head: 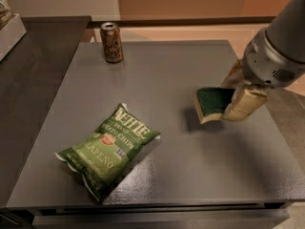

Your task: Move sponge near orange can

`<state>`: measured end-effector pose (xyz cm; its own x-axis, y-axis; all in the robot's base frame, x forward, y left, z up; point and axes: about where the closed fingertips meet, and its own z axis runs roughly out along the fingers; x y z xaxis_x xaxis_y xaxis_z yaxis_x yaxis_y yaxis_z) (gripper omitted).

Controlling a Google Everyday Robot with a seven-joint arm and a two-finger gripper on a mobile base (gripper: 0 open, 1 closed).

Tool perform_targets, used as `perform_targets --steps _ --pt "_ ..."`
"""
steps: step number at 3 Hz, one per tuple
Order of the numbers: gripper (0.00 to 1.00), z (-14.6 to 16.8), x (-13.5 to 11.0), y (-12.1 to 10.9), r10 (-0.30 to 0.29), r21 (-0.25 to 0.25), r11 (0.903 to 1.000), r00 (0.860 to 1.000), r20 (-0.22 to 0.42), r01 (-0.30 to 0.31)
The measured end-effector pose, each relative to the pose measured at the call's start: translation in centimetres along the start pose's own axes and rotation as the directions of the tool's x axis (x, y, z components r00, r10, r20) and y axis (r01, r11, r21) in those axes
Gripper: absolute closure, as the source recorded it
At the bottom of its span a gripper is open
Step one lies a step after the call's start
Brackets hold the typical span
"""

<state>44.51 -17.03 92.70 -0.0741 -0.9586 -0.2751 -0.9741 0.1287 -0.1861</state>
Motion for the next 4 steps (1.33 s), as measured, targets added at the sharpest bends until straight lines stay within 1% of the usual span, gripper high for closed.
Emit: perform_targets --steps 1,2,3,4 --pt "1.0 -1.3 -3.7 -4.4 -0.011 0.061 0.9981 1.0 0.021 0.009" --pt "1.0 0.1 -6.2 -9.4 -0.009 0.093 0.9956 1.0 0.027 0.006" --pt "1.0 2.7 -7.8 -14.1 0.005 0.092 0.9957 1.0 0.022 -0.007" --pt "1.0 5.3 -9.5 -18.1 0.014 0.075 0.9971 1.0 0.013 -0.015"
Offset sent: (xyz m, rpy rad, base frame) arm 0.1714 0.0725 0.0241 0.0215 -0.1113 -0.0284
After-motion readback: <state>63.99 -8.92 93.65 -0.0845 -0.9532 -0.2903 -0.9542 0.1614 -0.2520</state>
